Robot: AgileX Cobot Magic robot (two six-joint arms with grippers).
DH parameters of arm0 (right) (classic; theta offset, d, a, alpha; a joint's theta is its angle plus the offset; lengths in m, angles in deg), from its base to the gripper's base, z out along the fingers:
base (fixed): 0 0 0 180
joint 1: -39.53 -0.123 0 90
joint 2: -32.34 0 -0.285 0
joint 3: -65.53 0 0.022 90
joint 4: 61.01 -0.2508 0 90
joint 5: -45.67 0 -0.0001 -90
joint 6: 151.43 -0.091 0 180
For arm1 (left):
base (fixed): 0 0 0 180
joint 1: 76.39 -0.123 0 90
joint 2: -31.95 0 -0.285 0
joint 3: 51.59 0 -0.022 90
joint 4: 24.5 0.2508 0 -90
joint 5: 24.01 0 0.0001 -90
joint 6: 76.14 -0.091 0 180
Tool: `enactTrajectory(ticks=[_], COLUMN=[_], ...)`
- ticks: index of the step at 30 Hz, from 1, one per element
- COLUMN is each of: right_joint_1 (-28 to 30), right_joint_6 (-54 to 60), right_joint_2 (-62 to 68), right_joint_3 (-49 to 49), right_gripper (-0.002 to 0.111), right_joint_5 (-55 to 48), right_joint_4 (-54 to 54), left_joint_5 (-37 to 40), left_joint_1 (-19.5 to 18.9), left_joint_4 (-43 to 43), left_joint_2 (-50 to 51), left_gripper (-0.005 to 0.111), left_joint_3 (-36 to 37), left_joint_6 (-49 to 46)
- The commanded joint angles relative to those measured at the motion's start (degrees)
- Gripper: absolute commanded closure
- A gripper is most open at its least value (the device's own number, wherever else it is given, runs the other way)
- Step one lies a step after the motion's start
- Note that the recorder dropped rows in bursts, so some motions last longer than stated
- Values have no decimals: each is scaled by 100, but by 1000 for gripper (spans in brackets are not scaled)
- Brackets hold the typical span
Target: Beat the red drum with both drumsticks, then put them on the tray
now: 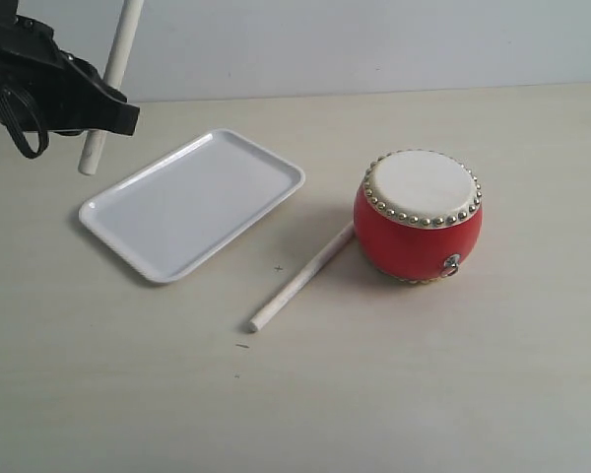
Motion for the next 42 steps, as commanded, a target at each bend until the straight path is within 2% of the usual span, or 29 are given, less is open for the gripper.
enactTrajectory(ticks=[1, 10, 15, 21, 23, 25, 26, 27, 28, 30, 31, 32, 33, 34, 36, 39, 42], right_joint_1=[-5, -5, -5, -5, -5, -5, -5, -5, -5, -5, -5, -29, -191, -342, -1092, -2290, -2883], right_joint_6=[4, -122, -1280, -1676, -1794, -1837, -2014, -2051, -2037, -2037, -1969, -1440, -332, 304, 994, 142, -926], right_joint_2=[-39, -39, -39, -39, -39, 554, 1232, 1710, 2381, 3138, 3572, 3873, 4505, 4916, 5726, 7092, 7929], right_joint_3=[30, 30, 30, 30, 8, -721, -1419, -1845, -2684, -3582, -3978, -4273, -4675, -4814, -4889, -4930, -5159], right_gripper=[108, 108, 108, 108, 108, 108, 108, 108, 108, 108, 108, 108, 108, 108, 108, 108, 108], right_joint_5=[61, 182, 1081, 2660, 2607, 1792, 1262, 999, 530, 178, -179, -544, -1310, -1626, -1418, -827, -707], right_joint_4=[10, -74, -1238, -2067, -2300, -1784, -1182, -961, -861, -931, -1478, -1846, -2724, -3335, -4205, -3509, -2655], left_joint_5=[-163, -476, -491, -466, -466, -480, -503, -516, -491, -413, -348, -348, -348, -366, -487, -501, -478], left_joint_1=[-10, -10, -10, -10, -10, -10, -10, -10, -10, -10, -10, -10, -10, -36, -119, -499, -789], left_joint_4=[-70, -70, -70, -70, -81, -107, -107, -107, -107, -107, -107, -107, -107, -107, -108, -120, -120], left_joint_2=[-66, -66, -66, -66, -66, -66, -66, -66, -66, -66, -66, -66, -66, -70, -80, -93, -93], left_gripper=[107, 107, 107, 107, 107, 107, 107, 107, 107, 107, 107, 107, 107, 107, 107, 107, 107], left_joint_3=[49, 49, 49, 49, 49, 49, 49, 49, 49, 49, 49, 49, 49, 49, 49, 49, 49], left_joint_6=[57, 57, 57, 85, 110, 110, 110, 110, 110, 110, 110, 110, 110, 110, 171, 340, 432])
